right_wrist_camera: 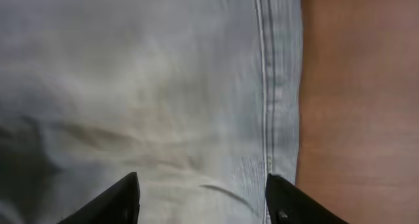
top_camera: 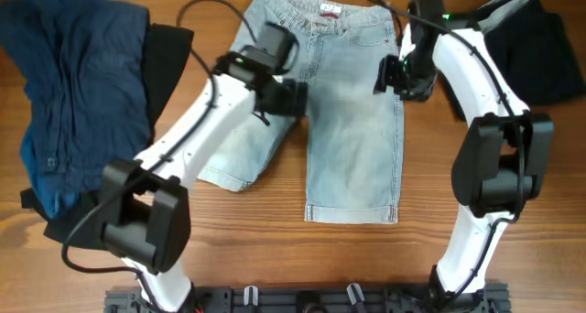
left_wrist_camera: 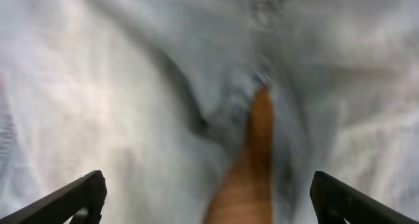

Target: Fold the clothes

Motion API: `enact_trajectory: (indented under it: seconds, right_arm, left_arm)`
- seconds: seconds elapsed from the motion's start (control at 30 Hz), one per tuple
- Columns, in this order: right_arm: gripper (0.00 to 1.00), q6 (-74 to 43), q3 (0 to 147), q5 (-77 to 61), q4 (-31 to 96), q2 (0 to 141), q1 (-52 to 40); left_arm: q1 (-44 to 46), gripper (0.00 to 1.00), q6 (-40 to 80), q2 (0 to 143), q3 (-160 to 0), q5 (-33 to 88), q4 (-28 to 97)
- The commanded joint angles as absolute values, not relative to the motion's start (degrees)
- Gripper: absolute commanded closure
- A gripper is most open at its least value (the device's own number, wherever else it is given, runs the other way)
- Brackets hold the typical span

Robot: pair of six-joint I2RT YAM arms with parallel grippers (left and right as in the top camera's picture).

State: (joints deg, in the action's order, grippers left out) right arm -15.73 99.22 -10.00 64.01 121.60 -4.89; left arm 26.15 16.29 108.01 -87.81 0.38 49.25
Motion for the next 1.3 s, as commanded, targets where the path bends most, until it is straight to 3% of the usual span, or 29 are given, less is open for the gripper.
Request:
enact_trajectory:
  seconds: [0.0, 0.03, 0.1, 0.17, 0.2, 0.3, 0.5, 0.83, 0.97, 1.07, 1.17, 1.27]
  right_arm:
    - [0.43, -18.2, 95.1, -8.8, 63.4, 121.2, -5.2]
    - [0.53, -18.2, 94.2, -8.8, 63.2, 121.2, -5.5]
    - [0.95, -18.6, 92.1, -8.8, 62.7, 121.2, -6.7]
    - [0.96, -20.0, 89.3, -8.9, 61.4, 121.2, -7.7]
    - [0.95, -21.2, 87.3, -9.0, 60.0, 121.2, -8.1]
    - [0.96, -22.1, 80.3, -9.0, 52.8, 121.2, -8.0]
    - [0.96, -24.1, 78.0, 5.2, 42.9, 121.8, -6.8]
    - [0.96, -16.0, 78.2, 5.8, 26.7, 126.0, 1.1]
    - [0.80, -11.7, 84.9, 1.3, 33.9, 124.6, 1.1]
    - [0.63, -9.7, 92.0, -6.3, 42.7, 122.2, 1.1]
    - [0.60, -8.8, 98.0, -12.4, 49.6, 118.4, 0.8]
    - [0.48, -7.6, 98.5, -12.3, 52.4, 112.0, -0.4]
  left_arm:
    - [21.2, 0.00, 16.7, 107.0, -88.3, 1.4, 47.0]
    - [20.0, 0.00, 16.7, 107.0, -88.3, 1.5, 46.9]
    - [17.5, 0.00, 16.7, 107.0, -88.3, 1.5, 46.9]
    - [14.8, 0.04, 15.6, 107.0, -88.3, 1.5, 46.9]
    - [13.6, 0.10, 13.5, 107.0, -88.3, 1.5, 46.9]
    - [10.4, 0.17, 12.1, 107.0, -88.3, 1.0, 47.1]
    - [9.0, 0.18, 11.9, 107.0, -88.3, 1.0, 47.4]
    - [9.2, 0.18, 9.5, 110.0, -88.0, 2.0, 45.5]
    - [9.2, 0.14, 3.0, 115.1, -88.0, 5.6, 36.7]
    - [9.2, 0.00, 1.2, 118.1, -88.0, 6.2, 24.7]
    - [9.1, 0.00, 0.2, 120.7, -88.1, 7.4, 12.2]
    - [9.1, 0.00, 0.2, 125.3, -88.4, 9.6, 2.9]
